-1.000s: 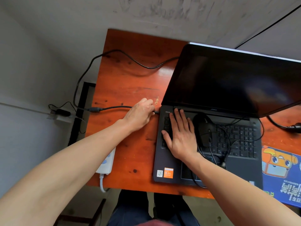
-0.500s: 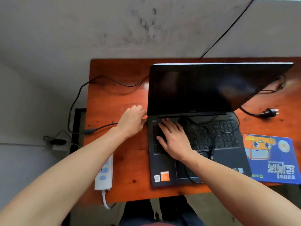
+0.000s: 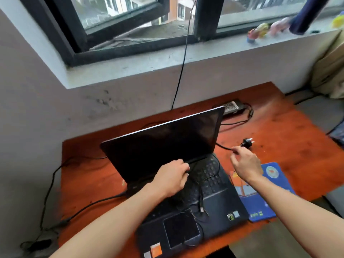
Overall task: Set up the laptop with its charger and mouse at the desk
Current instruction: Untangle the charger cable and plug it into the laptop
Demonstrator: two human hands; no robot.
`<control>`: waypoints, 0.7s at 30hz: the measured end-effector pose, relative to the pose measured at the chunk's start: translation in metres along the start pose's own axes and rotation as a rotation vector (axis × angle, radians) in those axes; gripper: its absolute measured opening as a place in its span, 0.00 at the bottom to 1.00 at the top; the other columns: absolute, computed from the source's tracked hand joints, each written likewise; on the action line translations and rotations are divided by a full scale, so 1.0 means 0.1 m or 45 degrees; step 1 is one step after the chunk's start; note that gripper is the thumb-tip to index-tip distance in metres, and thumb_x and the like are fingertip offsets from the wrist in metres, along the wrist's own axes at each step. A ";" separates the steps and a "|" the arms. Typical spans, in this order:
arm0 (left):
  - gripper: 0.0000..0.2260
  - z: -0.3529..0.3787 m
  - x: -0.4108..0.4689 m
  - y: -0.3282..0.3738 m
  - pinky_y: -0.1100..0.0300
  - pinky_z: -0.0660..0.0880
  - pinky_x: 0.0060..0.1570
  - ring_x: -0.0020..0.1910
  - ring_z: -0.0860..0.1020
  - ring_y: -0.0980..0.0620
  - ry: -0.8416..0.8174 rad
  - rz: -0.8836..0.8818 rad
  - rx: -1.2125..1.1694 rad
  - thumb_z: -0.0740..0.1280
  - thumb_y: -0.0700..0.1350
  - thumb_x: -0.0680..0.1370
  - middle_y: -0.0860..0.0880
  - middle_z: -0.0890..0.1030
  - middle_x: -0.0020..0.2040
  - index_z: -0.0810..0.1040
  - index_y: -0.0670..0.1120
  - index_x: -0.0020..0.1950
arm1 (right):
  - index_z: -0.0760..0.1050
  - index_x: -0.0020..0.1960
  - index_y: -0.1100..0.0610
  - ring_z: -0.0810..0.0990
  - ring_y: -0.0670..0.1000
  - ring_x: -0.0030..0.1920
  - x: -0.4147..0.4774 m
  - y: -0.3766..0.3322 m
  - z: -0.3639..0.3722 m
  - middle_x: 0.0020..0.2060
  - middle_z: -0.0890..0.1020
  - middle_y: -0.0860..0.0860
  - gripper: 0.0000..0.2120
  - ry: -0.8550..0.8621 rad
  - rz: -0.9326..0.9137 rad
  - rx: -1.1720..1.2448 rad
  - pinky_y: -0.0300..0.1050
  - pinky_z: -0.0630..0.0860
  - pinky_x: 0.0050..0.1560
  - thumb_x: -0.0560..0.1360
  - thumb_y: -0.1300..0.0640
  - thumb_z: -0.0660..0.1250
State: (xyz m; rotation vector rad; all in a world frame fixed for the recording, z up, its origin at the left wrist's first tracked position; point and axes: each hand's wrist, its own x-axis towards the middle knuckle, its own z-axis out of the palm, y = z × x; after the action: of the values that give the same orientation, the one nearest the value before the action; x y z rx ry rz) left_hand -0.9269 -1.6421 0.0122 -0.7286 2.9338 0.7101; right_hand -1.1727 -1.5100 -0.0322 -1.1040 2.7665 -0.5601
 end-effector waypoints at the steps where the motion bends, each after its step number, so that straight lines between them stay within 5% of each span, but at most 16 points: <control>1: 0.12 0.02 0.09 0.07 0.51 0.75 0.52 0.54 0.76 0.47 -0.015 0.004 0.001 0.60 0.49 0.79 0.48 0.77 0.54 0.76 0.47 0.60 | 0.80 0.55 0.56 0.81 0.62 0.50 0.11 0.10 0.01 0.51 0.83 0.56 0.11 -0.007 0.011 -0.023 0.53 0.75 0.47 0.73 0.58 0.68; 8: 0.12 0.26 1.01 0.68 0.52 0.75 0.51 0.53 0.77 0.47 -0.076 -0.182 -0.080 0.60 0.49 0.78 0.48 0.78 0.52 0.77 0.49 0.59 | 0.67 0.70 0.46 0.62 0.54 0.72 1.06 0.87 0.11 0.71 0.67 0.52 0.27 -0.476 -0.243 -0.555 0.52 0.64 0.66 0.72 0.45 0.67; 13: 0.10 0.49 1.40 0.97 0.55 0.74 0.53 0.52 0.78 0.47 -0.167 -0.428 -0.312 0.63 0.47 0.77 0.47 0.81 0.50 0.79 0.47 0.56 | 0.70 0.67 0.45 0.69 0.54 0.65 1.25 1.26 0.20 0.63 0.73 0.50 0.19 -0.627 -0.376 -0.541 0.51 0.67 0.61 0.77 0.44 0.63; 17: 0.13 0.61 1.73 1.12 0.58 0.73 0.56 0.56 0.78 0.48 -0.249 -0.638 -0.508 0.64 0.49 0.77 0.47 0.81 0.56 0.79 0.45 0.58 | 0.74 0.57 0.48 0.77 0.55 0.52 1.40 1.44 -0.01 0.50 0.77 0.50 0.10 -0.504 -0.291 -0.051 0.50 0.72 0.50 0.79 0.46 0.61; 19: 0.12 0.61 1.92 1.25 0.56 0.75 0.50 0.50 0.80 0.47 -0.251 -0.770 -0.720 0.64 0.48 0.78 0.45 0.81 0.52 0.78 0.43 0.57 | 0.75 0.47 0.47 0.78 0.52 0.41 1.53 1.43 -0.22 0.41 0.80 0.47 0.05 -0.402 -0.102 0.347 0.48 0.72 0.42 0.78 0.48 0.63; 21: 0.12 0.53 2.12 1.38 0.55 0.76 0.39 0.38 0.79 0.48 -0.191 -0.896 -1.067 0.61 0.48 0.80 0.44 0.79 0.44 0.76 0.42 0.56 | 0.77 0.37 0.51 0.76 0.48 0.29 1.70 1.31 -0.49 0.29 0.79 0.47 0.10 -0.319 0.096 0.850 0.46 0.72 0.33 0.77 0.54 0.65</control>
State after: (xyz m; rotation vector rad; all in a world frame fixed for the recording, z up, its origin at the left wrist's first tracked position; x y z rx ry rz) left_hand -1.1814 -1.6023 -0.0070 -1.5280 1.9111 1.7529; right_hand -1.3924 -1.5237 -0.0305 -0.8314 2.1347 -1.1309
